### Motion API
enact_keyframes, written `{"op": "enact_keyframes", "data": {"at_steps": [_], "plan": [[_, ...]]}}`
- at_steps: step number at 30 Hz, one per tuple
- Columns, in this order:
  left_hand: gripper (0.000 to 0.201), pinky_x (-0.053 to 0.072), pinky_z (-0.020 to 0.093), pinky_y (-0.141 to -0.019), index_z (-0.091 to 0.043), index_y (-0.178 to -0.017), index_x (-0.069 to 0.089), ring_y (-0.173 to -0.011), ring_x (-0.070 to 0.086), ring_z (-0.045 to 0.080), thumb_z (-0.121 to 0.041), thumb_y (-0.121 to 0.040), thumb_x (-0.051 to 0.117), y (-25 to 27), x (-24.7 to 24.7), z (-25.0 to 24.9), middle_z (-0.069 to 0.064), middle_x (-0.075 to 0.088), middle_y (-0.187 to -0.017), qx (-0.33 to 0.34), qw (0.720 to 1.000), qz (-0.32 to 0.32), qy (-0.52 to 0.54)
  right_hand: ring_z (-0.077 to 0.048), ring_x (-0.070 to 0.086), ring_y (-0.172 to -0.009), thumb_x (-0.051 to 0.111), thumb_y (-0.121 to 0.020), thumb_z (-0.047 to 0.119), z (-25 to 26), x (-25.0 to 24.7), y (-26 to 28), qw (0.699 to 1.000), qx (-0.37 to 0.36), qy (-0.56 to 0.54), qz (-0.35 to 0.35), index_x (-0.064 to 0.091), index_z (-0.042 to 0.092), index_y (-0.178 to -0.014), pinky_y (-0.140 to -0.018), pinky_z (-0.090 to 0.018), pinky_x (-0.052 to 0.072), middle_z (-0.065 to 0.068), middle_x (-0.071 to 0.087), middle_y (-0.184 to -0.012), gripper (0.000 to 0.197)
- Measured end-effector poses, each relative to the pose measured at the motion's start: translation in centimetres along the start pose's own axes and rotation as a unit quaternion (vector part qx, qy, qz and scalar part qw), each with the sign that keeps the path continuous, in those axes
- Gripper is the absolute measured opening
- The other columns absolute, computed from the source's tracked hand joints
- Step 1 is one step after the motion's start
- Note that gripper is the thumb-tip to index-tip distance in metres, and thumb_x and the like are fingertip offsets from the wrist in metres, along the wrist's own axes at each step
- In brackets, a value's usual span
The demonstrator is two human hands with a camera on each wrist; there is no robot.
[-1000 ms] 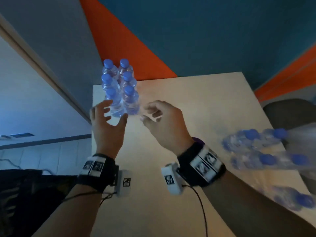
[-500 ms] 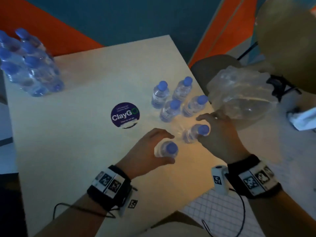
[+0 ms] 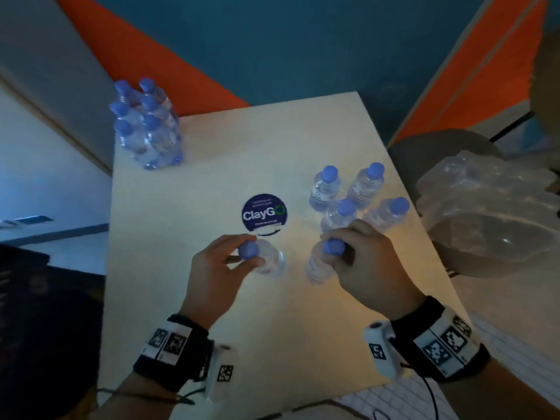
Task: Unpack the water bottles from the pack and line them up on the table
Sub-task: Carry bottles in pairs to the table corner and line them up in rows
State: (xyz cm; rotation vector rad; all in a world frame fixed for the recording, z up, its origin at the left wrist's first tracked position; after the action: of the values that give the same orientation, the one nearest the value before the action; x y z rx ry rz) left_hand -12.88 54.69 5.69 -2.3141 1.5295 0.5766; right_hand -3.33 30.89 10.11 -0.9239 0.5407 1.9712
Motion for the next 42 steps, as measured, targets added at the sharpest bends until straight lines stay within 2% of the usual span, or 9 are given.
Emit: {"op": "enact_keyframes", "data": {"at_steps": [7, 9, 12, 16, 20, 29, 36, 40, 42], "plan": [[0.037, 0.063, 0.039, -0.088, -0.018, -0.115, 0.078, -0.093, 0.074, 0.019, -0.015, -0.079, 0.089, -5.9, -15.5, 7.0, -0.002, 0.076, -0.112, -0.053, 0.984, -0.15, -0.077, -0.019, 0.062, -0.084, 0.079, -0.081, 0.013, 13.2, 8.1, -12.4, 0.994, -0.09, -0.056, 0.017, 0.075, 0.012, -0.114, -0.081, -0.019, 0.044, -0.006, 0.065, -0.101, 0.033], [0.038, 0.062, 0.031, -0.089, -0.019, -0.116, 0.078, -0.09, 0.072, 0.017, -0.015, -0.08, 0.087, -8.7, -18.3, 8.7, -0.001, 0.075, -0.112, -0.061, 0.981, -0.161, -0.085, -0.021, 0.064, -0.09, 0.081, -0.079, 0.014, 15.8, 10.5, -16.2, 0.994, -0.093, -0.06, 0.023, 0.076, 0.012, -0.11, -0.084, -0.019, 0.043, -0.007, 0.068, -0.104, 0.032], [0.038, 0.052, 0.009, -0.083, -0.023, -0.115, 0.078, -0.082, 0.071, 0.018, -0.02, -0.078, 0.088, -12.9, -21.2, 11.2, 0.001, 0.077, -0.106, -0.071, 0.977, -0.173, -0.105, -0.025, 0.063, -0.087, 0.084, -0.075, 0.013, 18.8, 13.7, -21.2, 0.993, -0.09, -0.064, 0.028, 0.076, 0.009, -0.099, -0.077, -0.022, 0.042, -0.01, 0.07, -0.096, 0.026], [0.041, 0.06, 0.038, -0.093, -0.024, -0.118, 0.077, -0.091, 0.074, 0.025, -0.023, -0.078, 0.087, -17.6, -22.2, 14.6, 0.004, 0.079, -0.108, -0.094, 0.98, -0.148, -0.089, -0.021, 0.058, -0.084, 0.083, -0.076, 0.016, 20.4, 17.9, -27.1, 0.996, -0.067, -0.041, 0.052, 0.075, 0.008, -0.098, -0.071, -0.017, 0.032, -0.012, 0.066, -0.1, 0.025], [0.04, 0.058, 0.044, -0.093, -0.023, -0.118, 0.077, -0.095, 0.073, 0.03, -0.024, -0.078, 0.085, -20.9, -22.0, 15.9, 0.007, 0.079, -0.11, -0.087, 0.98, -0.133, -0.117, -0.029, 0.062, -0.09, 0.081, -0.077, 0.013, 21.0, 20.7, -30.7, 0.998, -0.047, -0.026, 0.042, 0.074, 0.009, -0.096, -0.075, -0.023, 0.036, -0.014, 0.065, -0.101, 0.021], [0.037, 0.058, 0.043, -0.089, -0.018, -0.114, 0.079, -0.094, 0.073, 0.032, -0.021, -0.078, 0.084, -23.6, -22.9, 15.7, 0.009, 0.079, -0.108, -0.065, 0.978, -0.123, -0.153, -0.028, 0.064, -0.092, 0.078, -0.077, 0.014, 21.4, 23.2, -33.8, 0.999, -0.035, -0.015, 0.019, 0.076, 0.006, -0.101, -0.077, -0.028, 0.046, -0.015, 0.069, -0.102, 0.025], [0.039, 0.055, 0.031, -0.086, -0.02, -0.116, 0.077, -0.094, 0.073, 0.023, -0.023, -0.078, 0.086, -23.4, -23.0, 15.8, 0.003, 0.078, -0.109, -0.061, 0.981, -0.103, -0.153, -0.026, 0.067, -0.083, 0.081, -0.074, 0.016, 21.5, 22.8, -33.7, 0.999, -0.025, -0.026, 0.02, 0.076, 0.007, -0.091, -0.079, -0.04, 0.057, -0.008, 0.074, -0.087, 0.02], [0.056, 0.057, 0.041, -0.092, -0.019, -0.124, 0.07, -0.103, 0.07, 0.028, -0.023, -0.072, 0.09, -22.3, -23.2, 13.5, 0.006, 0.071, -0.121, -0.039, 0.98, -0.136, -0.137, -0.026, 0.063, -0.097, 0.088, -0.072, 0.026, 21.3, 21.0, -31.8, 0.999, -0.003, -0.026, 0.034, 0.07, 0.01, -0.114, -0.089, -0.035, 0.053, -0.012, 0.066, -0.111, 0.048], [0.053, 0.055, 0.035, -0.092, -0.02, -0.124, 0.067, -0.104, 0.067, 0.024, -0.024, -0.075, 0.087, -20.9, -22.9, 10.8, 0.004, 0.067, -0.121, -0.008, 0.979, -0.178, -0.097, -0.023, 0.063, -0.094, 0.088, -0.075, 0.029, 20.7, 17.9, -29.4, 0.998, 0.002, -0.061, -0.009, 0.07, 0.011, -0.119, -0.089, -0.033, 0.051, -0.01, 0.065, -0.113, 0.051]]}}
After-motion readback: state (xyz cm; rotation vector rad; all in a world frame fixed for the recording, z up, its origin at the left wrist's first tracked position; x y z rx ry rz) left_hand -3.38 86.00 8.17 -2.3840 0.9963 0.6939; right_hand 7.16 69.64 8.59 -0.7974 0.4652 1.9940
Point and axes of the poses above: each hand's wrist, its own y-axis away from the middle knuckle, its own x-axis out of the palm, z = x × y, the point moved 9 cm from there along -y, towards the middle knuckle
